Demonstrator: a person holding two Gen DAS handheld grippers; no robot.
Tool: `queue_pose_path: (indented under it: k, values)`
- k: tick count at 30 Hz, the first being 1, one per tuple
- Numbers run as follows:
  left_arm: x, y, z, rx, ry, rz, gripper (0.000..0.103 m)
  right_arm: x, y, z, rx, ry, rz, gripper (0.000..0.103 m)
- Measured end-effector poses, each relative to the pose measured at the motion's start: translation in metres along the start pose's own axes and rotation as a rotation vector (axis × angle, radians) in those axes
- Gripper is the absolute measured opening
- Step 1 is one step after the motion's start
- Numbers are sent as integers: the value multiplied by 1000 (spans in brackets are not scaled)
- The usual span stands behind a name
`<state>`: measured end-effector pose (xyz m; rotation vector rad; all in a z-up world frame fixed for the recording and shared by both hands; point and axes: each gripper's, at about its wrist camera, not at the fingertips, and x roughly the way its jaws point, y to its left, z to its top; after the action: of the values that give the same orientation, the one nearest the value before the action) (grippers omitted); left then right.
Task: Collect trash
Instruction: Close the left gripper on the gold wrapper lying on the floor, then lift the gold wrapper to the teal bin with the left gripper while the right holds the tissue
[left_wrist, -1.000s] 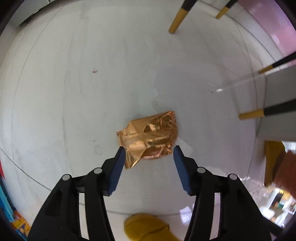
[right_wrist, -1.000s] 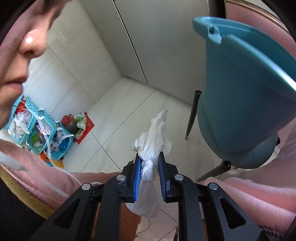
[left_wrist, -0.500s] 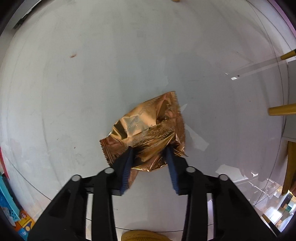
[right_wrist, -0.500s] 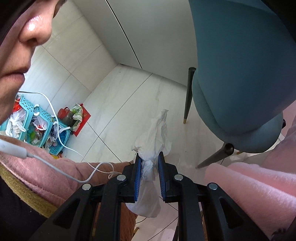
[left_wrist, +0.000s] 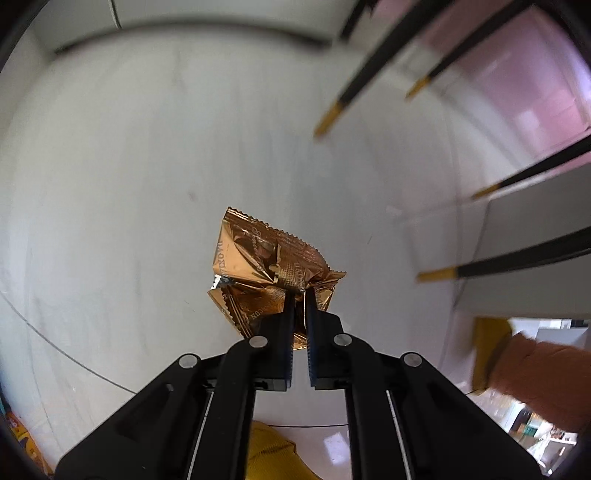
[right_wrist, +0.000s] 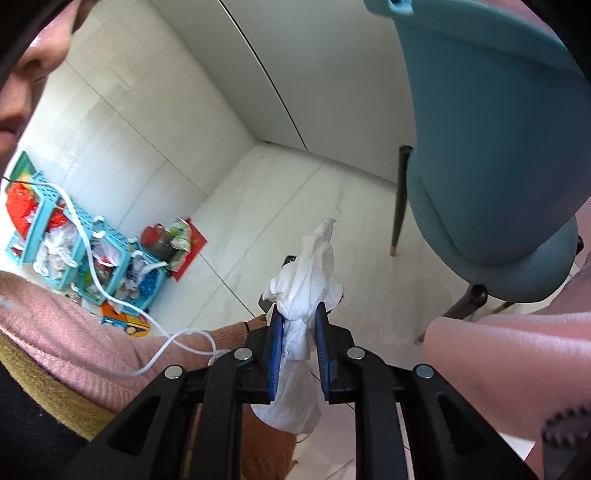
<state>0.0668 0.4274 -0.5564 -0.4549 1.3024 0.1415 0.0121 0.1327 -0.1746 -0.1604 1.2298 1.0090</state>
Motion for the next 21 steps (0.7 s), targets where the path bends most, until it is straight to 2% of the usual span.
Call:
queue_pose_path:
  k: [4,5,10,13,17,21]
  values:
    - [-101,-17,12,-6,-127,-26,6,-15,14,-3,-25,-43,38,15]
    - [-125,-18,2,-7,-159,-31,6,-21,19,-4,-39,-58,44,15]
    - [-243,-51,-2,-2,-295,-65,6,-54,43,-7,-109,-135,69,15]
    - [-289,-81,-9,1,-339,-86,6,-79,53,-9,-142,-191,79,15]
    - [-353,-100,-26,8,-391,-122,6,-110,62,-14,-183,-247,55,15]
    - [-407,-133,-43,36,-445,-146,6,-147,57,-18,-181,-311,37,15]
